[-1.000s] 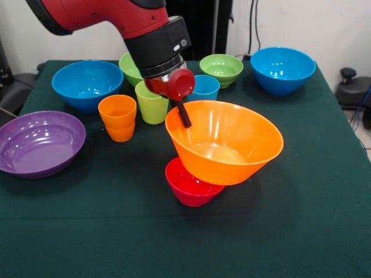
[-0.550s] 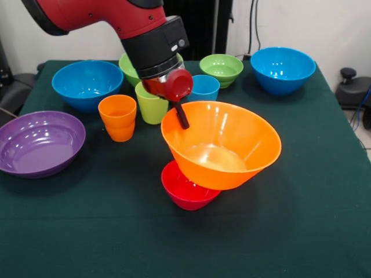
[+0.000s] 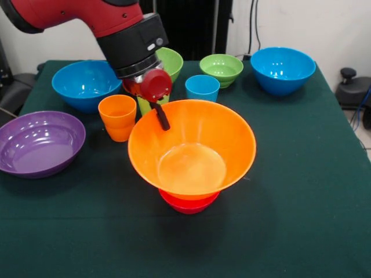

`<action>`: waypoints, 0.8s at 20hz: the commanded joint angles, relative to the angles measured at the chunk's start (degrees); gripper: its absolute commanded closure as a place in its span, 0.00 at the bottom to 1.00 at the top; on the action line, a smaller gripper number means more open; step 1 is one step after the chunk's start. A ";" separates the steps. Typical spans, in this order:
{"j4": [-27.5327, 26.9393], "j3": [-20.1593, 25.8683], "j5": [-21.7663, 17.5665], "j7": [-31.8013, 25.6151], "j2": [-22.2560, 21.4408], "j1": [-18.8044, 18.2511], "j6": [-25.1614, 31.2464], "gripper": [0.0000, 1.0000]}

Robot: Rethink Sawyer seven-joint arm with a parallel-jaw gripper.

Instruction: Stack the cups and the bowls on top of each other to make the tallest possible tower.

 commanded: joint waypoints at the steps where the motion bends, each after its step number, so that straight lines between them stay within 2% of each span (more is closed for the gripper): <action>1: -5.46 2.41 -0.33 -15.33 2.27 -0.38 6.33 1.00; 8: -8.33 2.62 -0.73 -15.36 4.14 0.74 7.50 1.00; 16: -6.87 1.53 -1.55 -11.69 4.06 2.83 5.30 1.00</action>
